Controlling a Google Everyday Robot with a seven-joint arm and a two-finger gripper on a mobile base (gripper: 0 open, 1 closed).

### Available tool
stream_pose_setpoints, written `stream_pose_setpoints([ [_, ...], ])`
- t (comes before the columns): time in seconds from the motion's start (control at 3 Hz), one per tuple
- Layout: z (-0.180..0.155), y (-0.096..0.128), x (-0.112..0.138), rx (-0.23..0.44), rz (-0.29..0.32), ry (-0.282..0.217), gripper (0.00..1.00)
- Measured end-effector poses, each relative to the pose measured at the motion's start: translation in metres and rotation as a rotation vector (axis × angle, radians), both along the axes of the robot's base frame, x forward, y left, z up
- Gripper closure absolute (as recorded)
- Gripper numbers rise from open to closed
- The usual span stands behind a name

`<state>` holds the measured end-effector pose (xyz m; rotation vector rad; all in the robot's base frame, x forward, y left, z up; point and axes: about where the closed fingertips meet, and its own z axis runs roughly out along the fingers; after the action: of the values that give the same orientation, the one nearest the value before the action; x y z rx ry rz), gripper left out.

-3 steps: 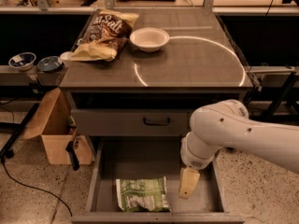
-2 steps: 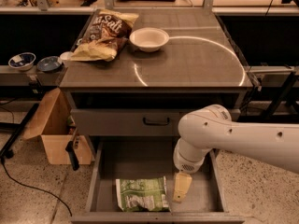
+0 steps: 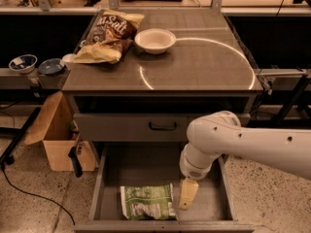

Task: Pick green jalapeno chip bag from middle drawer and place on counter

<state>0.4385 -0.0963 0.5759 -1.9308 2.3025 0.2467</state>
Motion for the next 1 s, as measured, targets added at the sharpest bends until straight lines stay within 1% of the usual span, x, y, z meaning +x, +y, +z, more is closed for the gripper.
stream_pose_setpoints([
  [0.33,-0.019,0.008,0.009,0.047,0.031,-0.01,0.0],
  [0.67,-0.038,0.02,0.019,0.075,0.047,-0.015,0.0],
  [1.0,-0.054,0.037,0.028,0.087,0.063,-0.017,0.0],
])
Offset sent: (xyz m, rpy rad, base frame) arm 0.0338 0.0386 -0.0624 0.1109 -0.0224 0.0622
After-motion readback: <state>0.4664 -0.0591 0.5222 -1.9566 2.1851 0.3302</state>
